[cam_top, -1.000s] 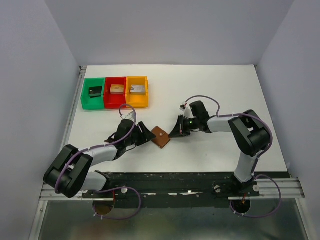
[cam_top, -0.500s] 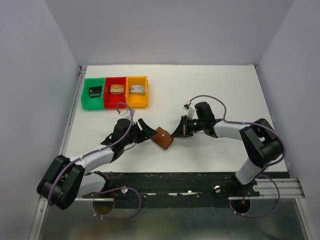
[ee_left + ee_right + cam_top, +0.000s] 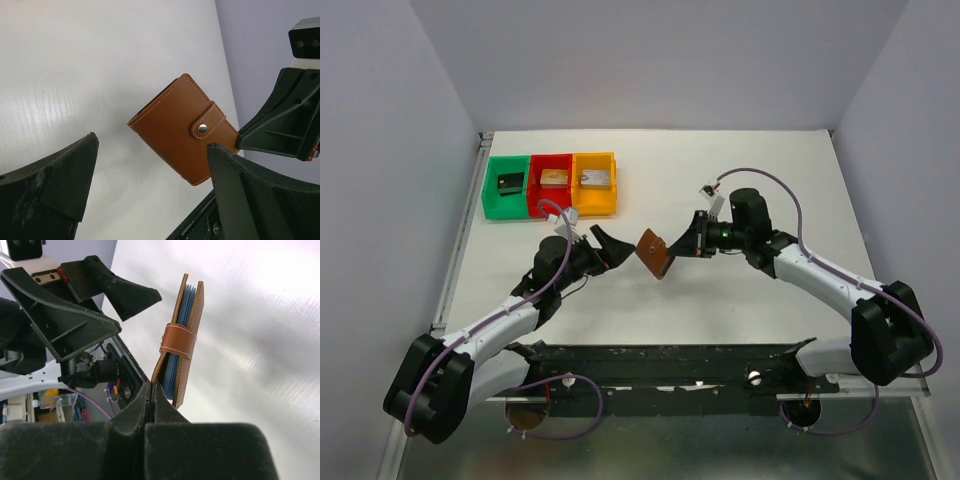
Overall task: Take the credit cards out of the card holder
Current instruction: Pick up the card holder from the center of the board, then open the card holder.
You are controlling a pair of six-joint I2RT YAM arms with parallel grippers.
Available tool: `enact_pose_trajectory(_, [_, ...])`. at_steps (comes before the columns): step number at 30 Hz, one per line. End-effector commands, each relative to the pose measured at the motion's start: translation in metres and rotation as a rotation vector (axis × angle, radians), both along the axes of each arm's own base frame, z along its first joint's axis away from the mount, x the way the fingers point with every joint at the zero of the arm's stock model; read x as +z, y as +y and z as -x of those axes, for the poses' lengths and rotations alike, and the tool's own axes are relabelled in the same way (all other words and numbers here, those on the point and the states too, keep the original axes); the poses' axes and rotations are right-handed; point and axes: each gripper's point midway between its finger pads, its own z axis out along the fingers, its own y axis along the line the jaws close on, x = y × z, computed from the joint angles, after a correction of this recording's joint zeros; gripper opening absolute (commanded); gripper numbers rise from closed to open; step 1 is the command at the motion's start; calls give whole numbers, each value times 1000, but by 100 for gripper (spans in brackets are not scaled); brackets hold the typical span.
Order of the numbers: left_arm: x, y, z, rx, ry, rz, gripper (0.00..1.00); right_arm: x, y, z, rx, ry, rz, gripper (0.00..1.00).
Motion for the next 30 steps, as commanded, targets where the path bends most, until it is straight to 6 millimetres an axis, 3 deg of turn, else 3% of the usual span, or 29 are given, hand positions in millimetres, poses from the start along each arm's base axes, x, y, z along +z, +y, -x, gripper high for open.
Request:
enact_pose_trajectory(1, [37,-10,-1,-40,-130,146,99,35,-2,-6,-39,-47,-35,0])
enact_pose_trajectory(11, [94,-13,16,-112,-334,288,99,102,2,-1,-29,-128,-204,0])
enact_pose_trajectory(17, [112,-18,22,-165,-378,317,99,135,5,6,-6,-162,-308,0])
enact_pose_trajectory(23, [115,-24,26,-209,-382,352,99,152,6,11,11,-184,-352,1])
enact_pose_trajectory(30, [138,-27,31,-249,-450,423,99,158,7,14,39,-182,-375,0])
